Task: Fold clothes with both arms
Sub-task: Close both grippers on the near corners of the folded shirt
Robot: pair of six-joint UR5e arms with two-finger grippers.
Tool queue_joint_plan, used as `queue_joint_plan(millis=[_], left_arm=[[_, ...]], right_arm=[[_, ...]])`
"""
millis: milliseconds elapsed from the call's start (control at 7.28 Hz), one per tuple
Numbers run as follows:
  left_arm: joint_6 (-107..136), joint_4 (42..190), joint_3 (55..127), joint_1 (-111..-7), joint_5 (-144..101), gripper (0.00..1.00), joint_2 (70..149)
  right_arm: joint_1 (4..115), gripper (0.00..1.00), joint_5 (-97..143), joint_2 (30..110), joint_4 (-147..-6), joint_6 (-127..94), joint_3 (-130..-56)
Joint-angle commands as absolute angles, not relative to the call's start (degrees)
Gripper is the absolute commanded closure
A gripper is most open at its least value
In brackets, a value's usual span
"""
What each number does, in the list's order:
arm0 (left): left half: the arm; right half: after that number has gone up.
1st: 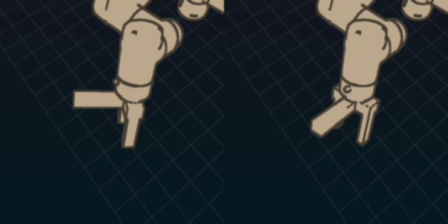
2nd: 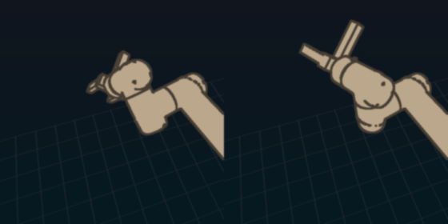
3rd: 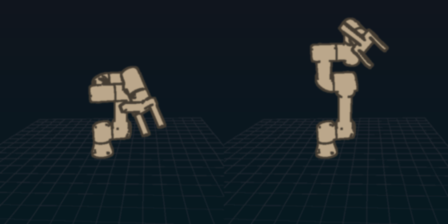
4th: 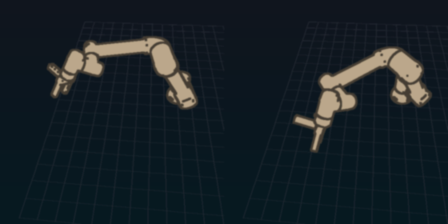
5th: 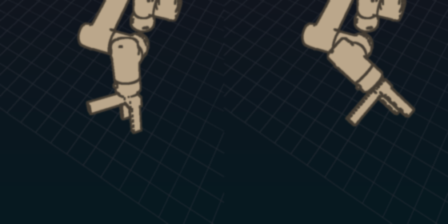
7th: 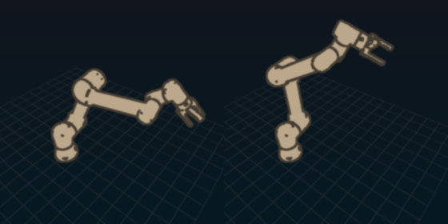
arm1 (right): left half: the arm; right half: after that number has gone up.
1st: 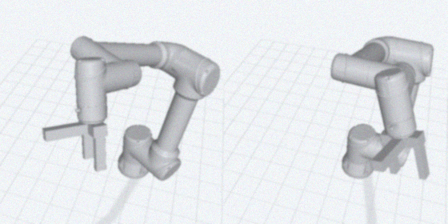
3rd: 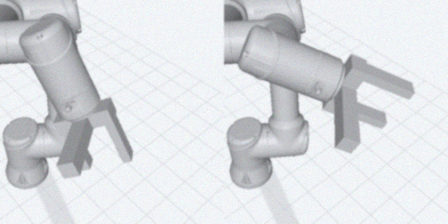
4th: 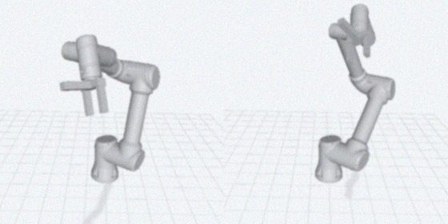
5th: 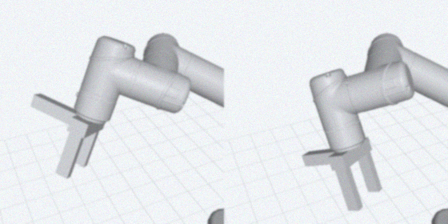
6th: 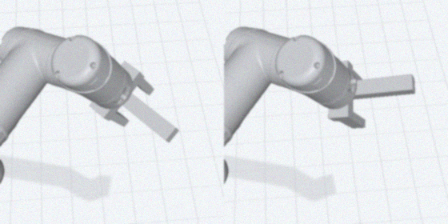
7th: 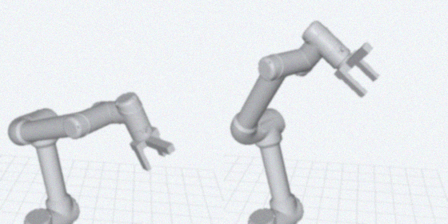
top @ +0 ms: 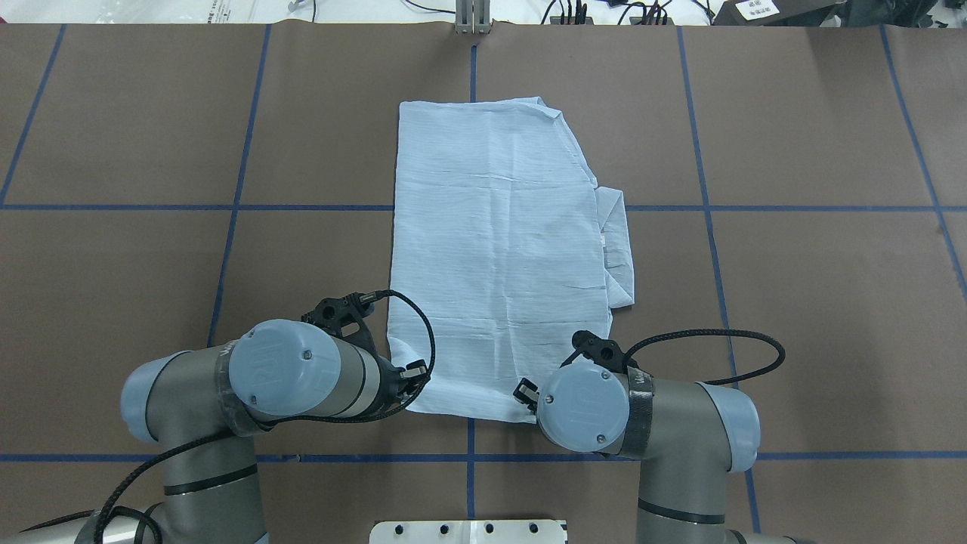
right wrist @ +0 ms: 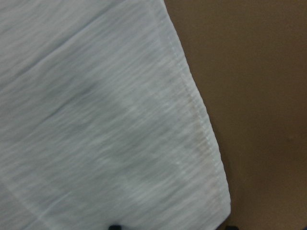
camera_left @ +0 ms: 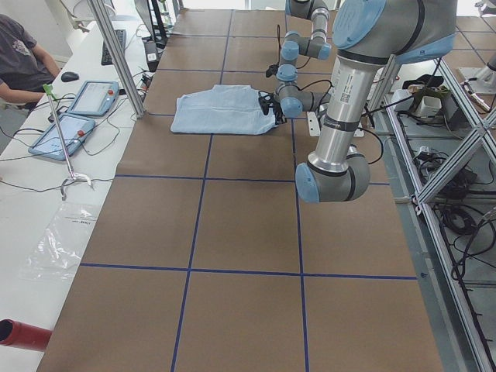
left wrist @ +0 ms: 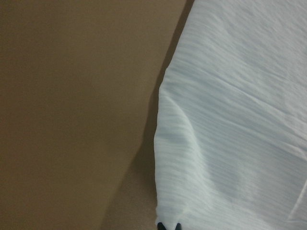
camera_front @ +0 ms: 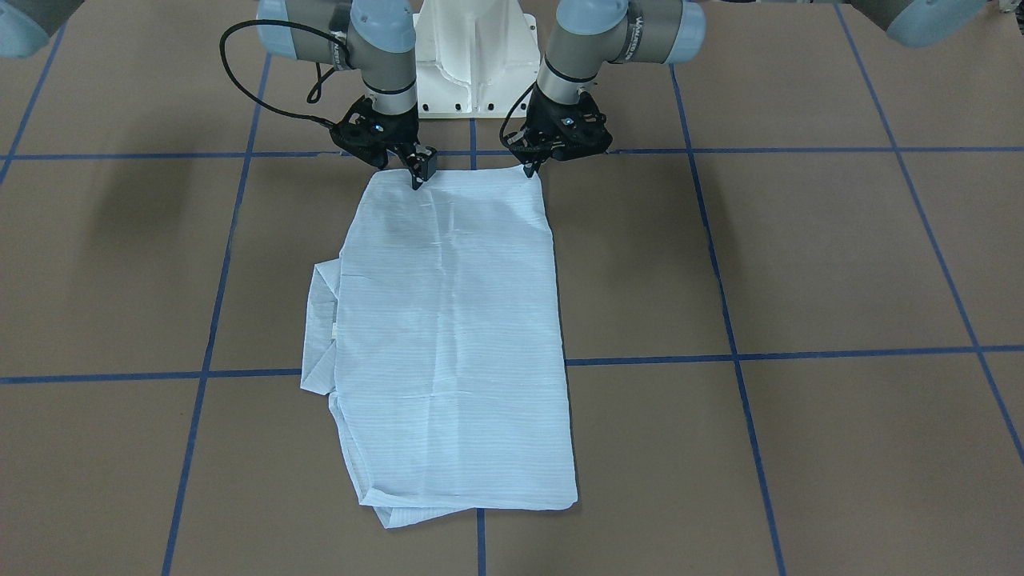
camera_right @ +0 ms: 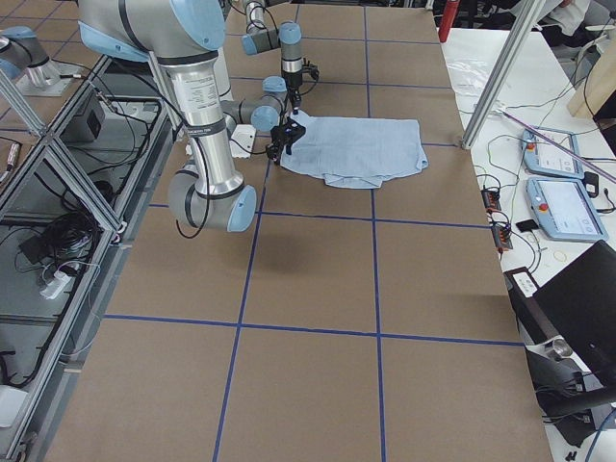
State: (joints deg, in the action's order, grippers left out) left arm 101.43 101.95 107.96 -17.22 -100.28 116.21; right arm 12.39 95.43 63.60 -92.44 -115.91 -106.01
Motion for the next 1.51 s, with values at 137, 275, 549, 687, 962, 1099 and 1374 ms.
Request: queue_joint_plan(millis=[137, 275, 549, 687, 962, 1099, 1374], left_arm=[[101.16, 101.95, 107.93, -17.84, -100.28, 1.0, 116.19], [101.08, 101.95, 107.84, -17.93, -100.28, 1.0, 116.28], [100.99, 101.95, 107.75, -17.93, -100.28, 1.0, 116.28], [100.99, 101.95, 107.75, -17.93, -100.28, 1.0, 116.28], [100.9, 101.95, 108.01, -18.45, -100.28, 1.0, 116.37], [100.9, 101.95, 109.24, -18.89, -100.37, 1.0, 116.63], [100.37, 95.24, 116.76, -19.16, -101.59, 1.0, 116.28]], right_arm=[[12.65, 0.95, 95.45, 63.54, -92.46, -115.93, -106.08], [13.18, 1.0, 95.45, 63.54, -92.46, -115.93, -106.08], [14.15, 1.0, 95.54, 63.37, -92.46, -115.93, -106.26], [14.41, 1.0, 95.54, 63.28, -92.46, -115.84, -106.43], [15.46, 1.0, 95.89, 62.32, -92.46, -115.84, -107.13], [16.77, 1.0, 97.19, 62.4, -92.46, -115.93, -110.18], [17.14, 1.0, 97.29, 63.1, -93.08, -116.19, -116.26]])
